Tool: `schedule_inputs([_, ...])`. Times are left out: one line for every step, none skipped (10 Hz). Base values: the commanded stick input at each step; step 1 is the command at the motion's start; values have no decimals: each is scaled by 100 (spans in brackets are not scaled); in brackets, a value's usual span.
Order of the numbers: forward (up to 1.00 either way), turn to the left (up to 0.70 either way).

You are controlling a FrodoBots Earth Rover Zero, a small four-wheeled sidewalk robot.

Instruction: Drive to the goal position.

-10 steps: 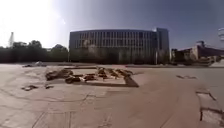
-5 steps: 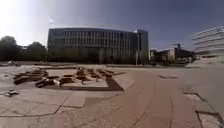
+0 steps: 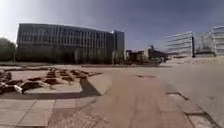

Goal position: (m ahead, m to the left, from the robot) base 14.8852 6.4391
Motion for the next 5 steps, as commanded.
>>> schedule_inputs([70, 1])
schedule_inputs([70, 1])
schedule_inputs([70, 1])
schedule_inputs([70, 1])
schedule_inputs([70, 1])
